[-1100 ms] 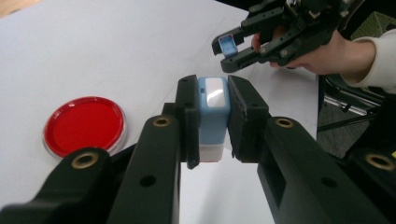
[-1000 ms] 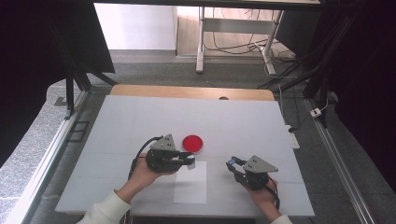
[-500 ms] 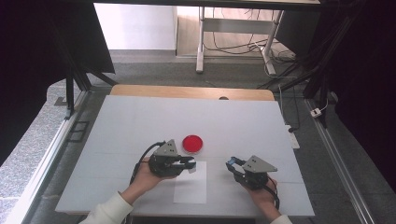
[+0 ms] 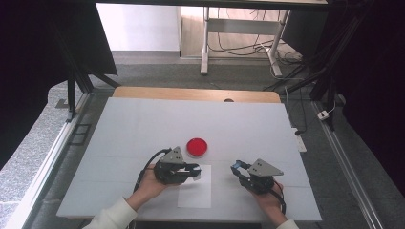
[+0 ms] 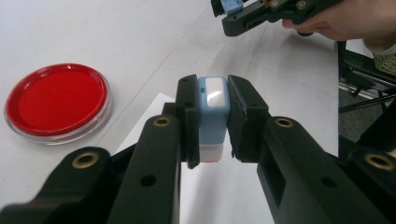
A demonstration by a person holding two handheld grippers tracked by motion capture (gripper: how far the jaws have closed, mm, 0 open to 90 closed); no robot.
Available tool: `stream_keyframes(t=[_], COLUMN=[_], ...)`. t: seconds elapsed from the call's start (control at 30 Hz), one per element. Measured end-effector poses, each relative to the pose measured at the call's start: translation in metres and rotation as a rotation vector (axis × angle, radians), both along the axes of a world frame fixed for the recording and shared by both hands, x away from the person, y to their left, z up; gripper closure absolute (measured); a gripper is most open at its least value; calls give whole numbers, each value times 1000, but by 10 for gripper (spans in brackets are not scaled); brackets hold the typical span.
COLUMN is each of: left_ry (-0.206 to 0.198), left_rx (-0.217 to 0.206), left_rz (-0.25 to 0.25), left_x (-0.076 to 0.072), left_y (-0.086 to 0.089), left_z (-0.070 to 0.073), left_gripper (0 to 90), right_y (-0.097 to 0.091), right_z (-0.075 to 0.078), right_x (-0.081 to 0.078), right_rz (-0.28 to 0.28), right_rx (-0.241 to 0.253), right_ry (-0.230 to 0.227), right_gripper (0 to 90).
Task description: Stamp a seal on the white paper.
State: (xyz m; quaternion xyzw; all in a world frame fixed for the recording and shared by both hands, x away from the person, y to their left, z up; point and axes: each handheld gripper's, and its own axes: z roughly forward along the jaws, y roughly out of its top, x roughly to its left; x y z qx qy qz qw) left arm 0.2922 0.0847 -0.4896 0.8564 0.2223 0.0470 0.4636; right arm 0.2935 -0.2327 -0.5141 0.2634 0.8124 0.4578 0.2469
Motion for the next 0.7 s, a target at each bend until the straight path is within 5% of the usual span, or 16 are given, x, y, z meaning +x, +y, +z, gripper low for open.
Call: stream_keyframes(t=[0.7], left_ry=[23], left_rx=[15], left_rz=[-7], left_x=[1], left_y=[-3], left_z=[-16], left_gripper=[749], right_y=[0], right_z=[0], right_x=[0], right_rz=[1], right_rx=[0], right_ry=[1], right_gripper=[648])
